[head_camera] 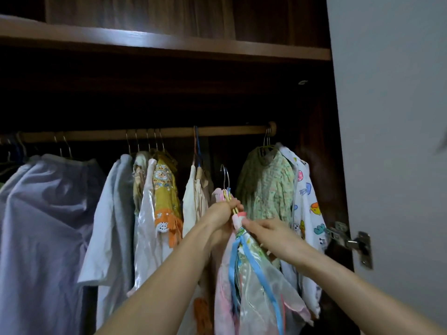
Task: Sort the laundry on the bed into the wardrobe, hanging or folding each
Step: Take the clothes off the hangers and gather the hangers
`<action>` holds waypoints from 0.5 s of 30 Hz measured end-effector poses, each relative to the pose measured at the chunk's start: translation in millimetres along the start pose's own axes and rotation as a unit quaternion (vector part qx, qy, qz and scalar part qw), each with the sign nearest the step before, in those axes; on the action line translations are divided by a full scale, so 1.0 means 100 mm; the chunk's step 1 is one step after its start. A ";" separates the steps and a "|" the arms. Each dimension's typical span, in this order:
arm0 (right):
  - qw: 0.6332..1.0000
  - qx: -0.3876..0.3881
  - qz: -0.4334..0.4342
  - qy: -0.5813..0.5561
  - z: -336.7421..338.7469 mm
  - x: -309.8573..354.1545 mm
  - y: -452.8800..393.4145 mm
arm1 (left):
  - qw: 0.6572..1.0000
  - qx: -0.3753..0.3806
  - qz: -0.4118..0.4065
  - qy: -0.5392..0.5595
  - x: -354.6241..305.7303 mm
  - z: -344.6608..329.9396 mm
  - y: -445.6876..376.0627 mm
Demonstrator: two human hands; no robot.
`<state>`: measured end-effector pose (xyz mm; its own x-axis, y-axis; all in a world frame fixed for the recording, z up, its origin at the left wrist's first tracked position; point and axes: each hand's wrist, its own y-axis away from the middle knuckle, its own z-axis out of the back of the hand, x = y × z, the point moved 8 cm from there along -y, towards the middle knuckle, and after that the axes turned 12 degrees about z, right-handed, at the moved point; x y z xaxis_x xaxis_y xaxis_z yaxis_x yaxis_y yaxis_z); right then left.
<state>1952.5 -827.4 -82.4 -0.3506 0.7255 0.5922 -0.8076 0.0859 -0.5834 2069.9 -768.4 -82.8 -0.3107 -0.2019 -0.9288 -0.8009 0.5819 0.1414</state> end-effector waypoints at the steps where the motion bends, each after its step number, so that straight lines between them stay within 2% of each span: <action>1: 1.000 -0.005 0.007 -0.005 0.02 0.02 0.05 | 1.000 -0.006 -0.002 -0.007 0.02 -0.02 0.00; 5: 0.998 -0.006 0.020 0.060 0.04 0.05 0.11 | 0.998 0.002 -0.009 -0.058 0.09 -0.14 0.04; 7: 0.996 -0.036 0.019 0.083 0.06 0.04 0.12 | 0.996 0.010 -0.013 -0.087 0.09 -0.17 0.06; 11: 0.992 -0.119 0.018 0.040 0.13 -0.02 0.19 | 0.995 0.044 0.005 -0.090 0.08 -0.22 0.14; 15: 0.981 -0.144 0.055 0.119 0.21 0.02 0.23 | 0.996 0.022 0.001 -0.081 0.01 -0.31 0.21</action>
<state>1922.9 -838.8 -83.1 -0.2798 0.8768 0.3912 -0.5926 0.1629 -0.7888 2037.3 -781.0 -70.2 -0.2228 -0.0723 -0.9722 -0.7757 0.6172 0.1319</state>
